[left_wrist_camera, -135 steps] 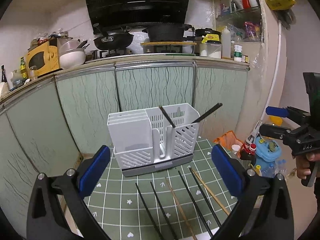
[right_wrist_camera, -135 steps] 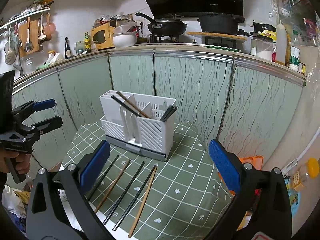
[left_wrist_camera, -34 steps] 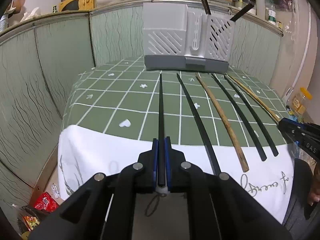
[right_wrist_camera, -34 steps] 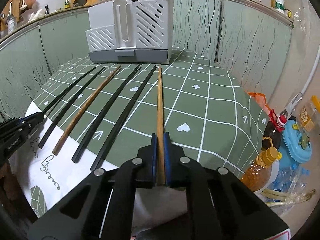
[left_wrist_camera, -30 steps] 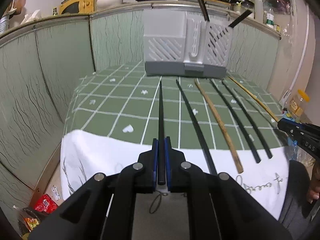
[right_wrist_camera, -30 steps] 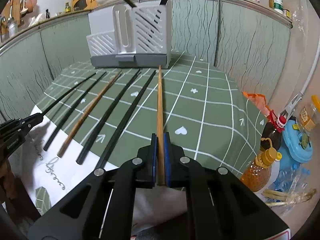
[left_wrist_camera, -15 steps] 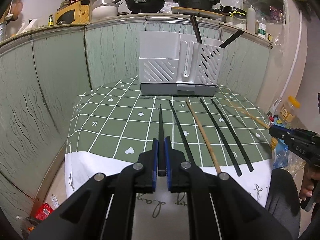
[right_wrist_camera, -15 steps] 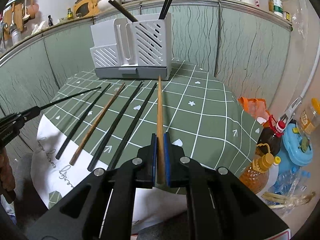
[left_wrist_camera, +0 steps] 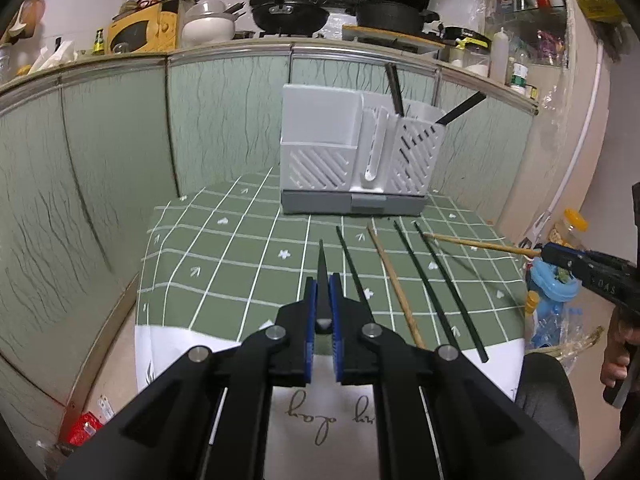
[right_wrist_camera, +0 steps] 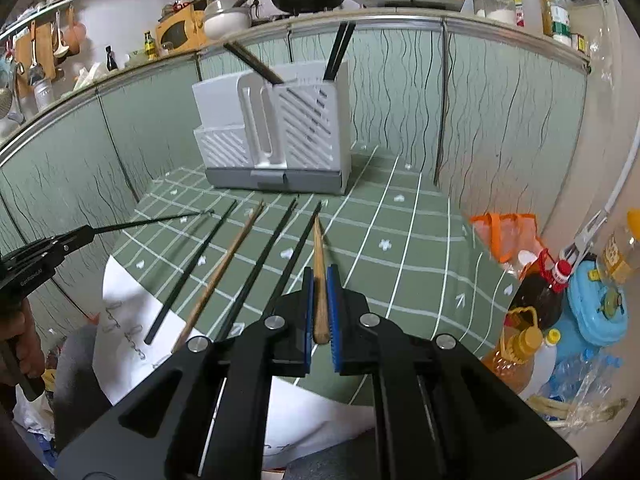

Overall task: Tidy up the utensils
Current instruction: 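Lift both held chopsticks and carry them over the white holder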

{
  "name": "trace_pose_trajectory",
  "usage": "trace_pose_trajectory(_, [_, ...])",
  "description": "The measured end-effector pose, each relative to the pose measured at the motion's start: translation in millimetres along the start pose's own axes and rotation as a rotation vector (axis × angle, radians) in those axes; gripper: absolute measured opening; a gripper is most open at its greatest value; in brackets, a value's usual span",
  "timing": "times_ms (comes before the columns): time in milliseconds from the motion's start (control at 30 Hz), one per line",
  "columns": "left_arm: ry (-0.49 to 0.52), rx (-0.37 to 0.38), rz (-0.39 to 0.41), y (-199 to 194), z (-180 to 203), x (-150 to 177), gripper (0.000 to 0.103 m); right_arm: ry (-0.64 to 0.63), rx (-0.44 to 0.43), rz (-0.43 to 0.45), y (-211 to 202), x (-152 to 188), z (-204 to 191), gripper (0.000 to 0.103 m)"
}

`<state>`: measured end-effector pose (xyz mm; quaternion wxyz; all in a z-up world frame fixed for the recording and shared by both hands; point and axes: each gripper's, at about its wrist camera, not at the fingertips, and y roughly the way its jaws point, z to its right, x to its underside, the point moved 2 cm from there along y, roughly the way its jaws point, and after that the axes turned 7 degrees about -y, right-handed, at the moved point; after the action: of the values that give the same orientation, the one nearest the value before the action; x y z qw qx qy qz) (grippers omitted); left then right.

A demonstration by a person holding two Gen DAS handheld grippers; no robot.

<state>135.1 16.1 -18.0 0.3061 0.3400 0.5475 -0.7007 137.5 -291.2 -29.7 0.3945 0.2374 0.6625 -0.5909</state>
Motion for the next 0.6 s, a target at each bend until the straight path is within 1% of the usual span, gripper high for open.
trace_pose_trajectory(233, [0.022,0.043,0.022,-12,1,-23,0.008,-0.01,0.008,0.046,-17,-23,4,0.006])
trace_pose_trajectory(433, [0.047,0.049,0.028,-18,4,-43,0.008,-0.016,0.001,0.08,-28,-42,6,0.006])
trace_pose_trajectory(600, [0.028,0.077,0.023,-19,0,-59,0.008,-0.017,-0.016,0.099,-35,-56,6,0.006])
